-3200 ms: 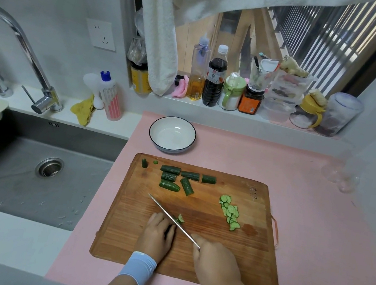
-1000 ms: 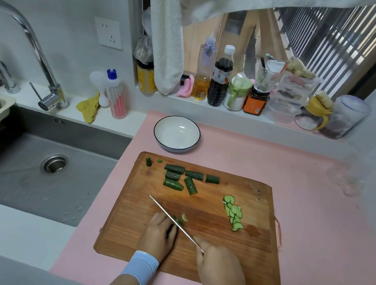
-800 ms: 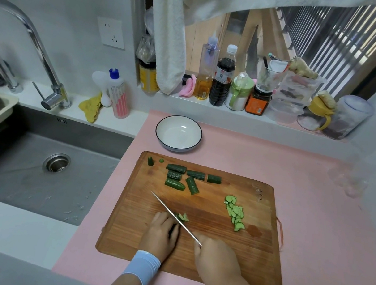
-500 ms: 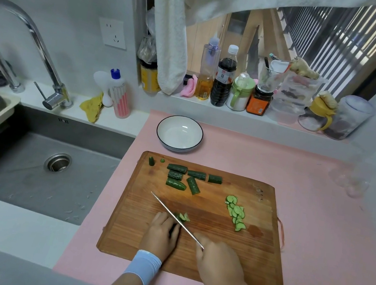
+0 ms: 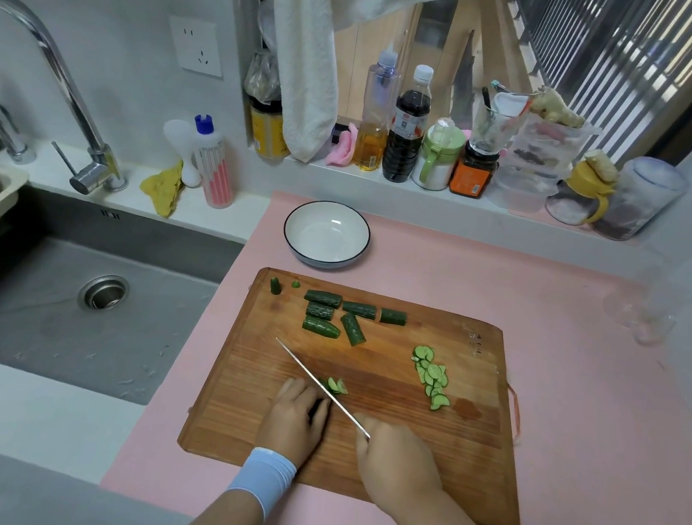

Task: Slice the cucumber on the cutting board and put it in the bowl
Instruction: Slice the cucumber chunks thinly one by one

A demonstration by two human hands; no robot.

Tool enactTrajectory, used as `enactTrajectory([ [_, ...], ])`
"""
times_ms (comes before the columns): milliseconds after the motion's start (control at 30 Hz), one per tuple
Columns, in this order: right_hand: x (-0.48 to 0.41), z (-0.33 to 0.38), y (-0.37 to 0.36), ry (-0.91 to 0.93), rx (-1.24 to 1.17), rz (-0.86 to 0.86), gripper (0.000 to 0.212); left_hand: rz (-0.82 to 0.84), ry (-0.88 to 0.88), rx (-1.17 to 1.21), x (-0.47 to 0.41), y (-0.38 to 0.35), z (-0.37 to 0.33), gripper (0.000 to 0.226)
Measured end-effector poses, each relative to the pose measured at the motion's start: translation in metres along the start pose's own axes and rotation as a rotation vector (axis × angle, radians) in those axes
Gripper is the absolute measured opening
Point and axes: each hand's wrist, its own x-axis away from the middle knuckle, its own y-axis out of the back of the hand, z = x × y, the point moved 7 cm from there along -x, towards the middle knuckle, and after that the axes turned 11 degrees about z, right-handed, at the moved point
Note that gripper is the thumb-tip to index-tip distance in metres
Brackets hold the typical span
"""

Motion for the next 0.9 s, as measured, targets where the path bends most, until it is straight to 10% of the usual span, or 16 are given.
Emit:
enactTrajectory([
  [900,0.002,0.005,0.0,0.014,-0.011,0.007,0.032,-0.005,-0.015,0.004,0.006,0.001,-0.002,0.02],
])
